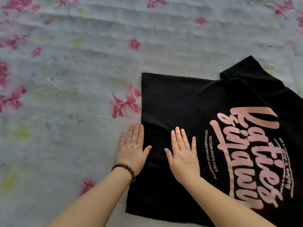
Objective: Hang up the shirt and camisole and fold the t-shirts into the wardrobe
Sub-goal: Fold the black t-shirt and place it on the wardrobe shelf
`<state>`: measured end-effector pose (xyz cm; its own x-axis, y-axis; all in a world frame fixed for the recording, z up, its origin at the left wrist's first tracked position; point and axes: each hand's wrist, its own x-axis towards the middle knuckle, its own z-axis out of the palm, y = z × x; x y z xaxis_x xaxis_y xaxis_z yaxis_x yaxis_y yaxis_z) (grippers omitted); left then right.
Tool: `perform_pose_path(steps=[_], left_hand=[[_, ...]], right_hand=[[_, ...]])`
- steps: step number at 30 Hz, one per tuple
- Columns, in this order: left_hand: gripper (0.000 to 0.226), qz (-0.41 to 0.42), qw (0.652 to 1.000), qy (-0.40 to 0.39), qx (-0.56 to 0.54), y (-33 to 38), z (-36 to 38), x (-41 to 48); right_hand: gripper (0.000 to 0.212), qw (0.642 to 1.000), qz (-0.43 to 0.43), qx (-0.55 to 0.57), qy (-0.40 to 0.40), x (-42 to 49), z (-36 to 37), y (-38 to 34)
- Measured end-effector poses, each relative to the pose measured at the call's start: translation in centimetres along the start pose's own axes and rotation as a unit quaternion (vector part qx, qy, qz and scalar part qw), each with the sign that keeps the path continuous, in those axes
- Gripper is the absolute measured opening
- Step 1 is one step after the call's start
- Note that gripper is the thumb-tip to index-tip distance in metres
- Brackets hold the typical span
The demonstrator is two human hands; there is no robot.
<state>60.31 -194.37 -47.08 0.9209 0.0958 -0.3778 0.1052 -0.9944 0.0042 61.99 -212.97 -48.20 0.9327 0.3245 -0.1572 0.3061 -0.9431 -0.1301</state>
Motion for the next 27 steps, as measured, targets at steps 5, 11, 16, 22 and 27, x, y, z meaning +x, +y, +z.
perform_pose_path(steps=[5, 11, 16, 22, 27], left_hand=[[0.07, 0.073, 0.996, 0.046, -0.022, -0.6, 3.3, -6.6], [0.058, 0.22, 0.972, 0.081, 0.002, -3.0, 5.5, -12.5], [0.047, 0.373, 0.922, 0.102, 0.013, -4.7, 6.2, -17.3], [0.042, 0.353, 0.921, 0.162, -0.005, -4.0, 5.7, -16.5], [0.03, 0.36, 0.908, 0.21, -0.047, -4.2, 4.4, -16.2]], right_hand=[[0.061, 1.0, -0.011, 0.007, -0.028, -6.7, 1.1, -2.8], [0.063, 0.999, 0.019, 0.025, -0.032, -13.3, 2.4, -6.2], [0.07, 0.997, -0.006, 0.049, -0.052, -18.6, 2.3, -7.7], [0.062, 1.0, 0.018, 0.016, -0.014, -19.1, 2.0, -8.8], [0.051, 0.999, 0.013, -0.025, 0.031, -17.8, 2.7, -9.8]])
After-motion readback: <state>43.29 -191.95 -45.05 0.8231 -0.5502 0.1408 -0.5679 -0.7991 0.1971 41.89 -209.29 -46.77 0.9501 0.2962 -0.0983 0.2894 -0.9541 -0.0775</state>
